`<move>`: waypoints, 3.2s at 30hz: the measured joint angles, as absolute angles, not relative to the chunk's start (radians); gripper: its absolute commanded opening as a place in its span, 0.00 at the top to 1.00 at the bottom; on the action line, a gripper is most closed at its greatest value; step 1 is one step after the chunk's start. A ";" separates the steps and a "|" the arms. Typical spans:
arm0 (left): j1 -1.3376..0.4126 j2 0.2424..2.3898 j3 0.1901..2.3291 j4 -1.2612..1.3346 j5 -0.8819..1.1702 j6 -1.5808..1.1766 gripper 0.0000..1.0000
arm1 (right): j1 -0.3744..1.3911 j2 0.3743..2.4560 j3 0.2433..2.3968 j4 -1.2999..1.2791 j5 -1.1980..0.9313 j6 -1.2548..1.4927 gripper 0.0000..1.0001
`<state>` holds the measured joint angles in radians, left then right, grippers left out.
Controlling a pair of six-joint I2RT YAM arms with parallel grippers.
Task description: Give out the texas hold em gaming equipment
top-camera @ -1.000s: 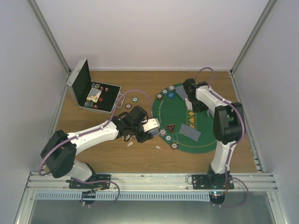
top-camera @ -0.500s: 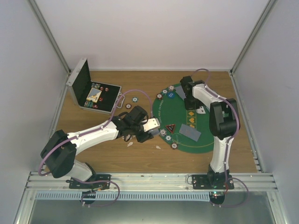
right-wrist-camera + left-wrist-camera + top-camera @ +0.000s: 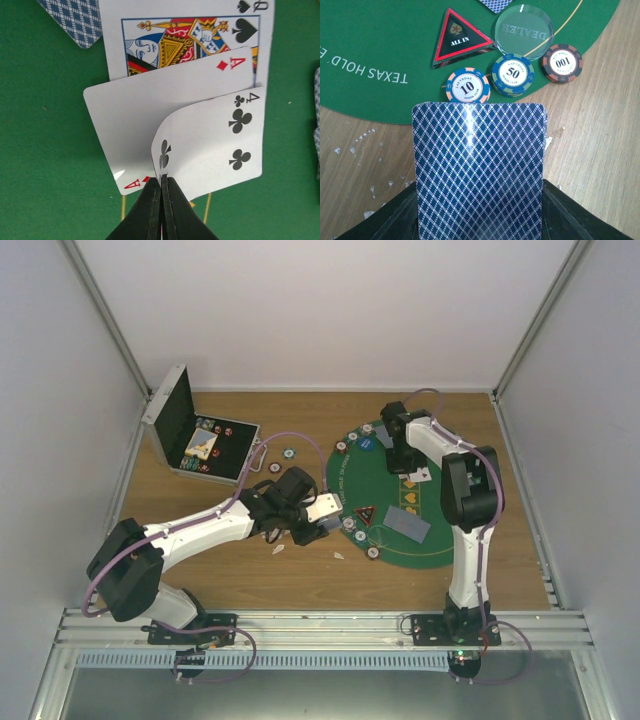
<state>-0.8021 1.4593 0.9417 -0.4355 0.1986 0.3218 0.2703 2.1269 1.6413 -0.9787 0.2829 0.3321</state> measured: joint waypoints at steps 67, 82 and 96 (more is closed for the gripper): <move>-0.796 1.435 0.940 -0.430 0.172 0.299 0.45 | 0.560 1.766 1.134 -0.740 0.015 0.293 0.22; -0.796 1.435 0.940 -0.430 0.172 0.299 0.45 | 0.527 1.766 1.133 -0.740 -0.003 0.282 0.23; -0.796 1.435 0.940 -0.430 0.172 0.299 0.45 | 0.525 1.803 1.133 -0.731 -0.027 0.237 0.22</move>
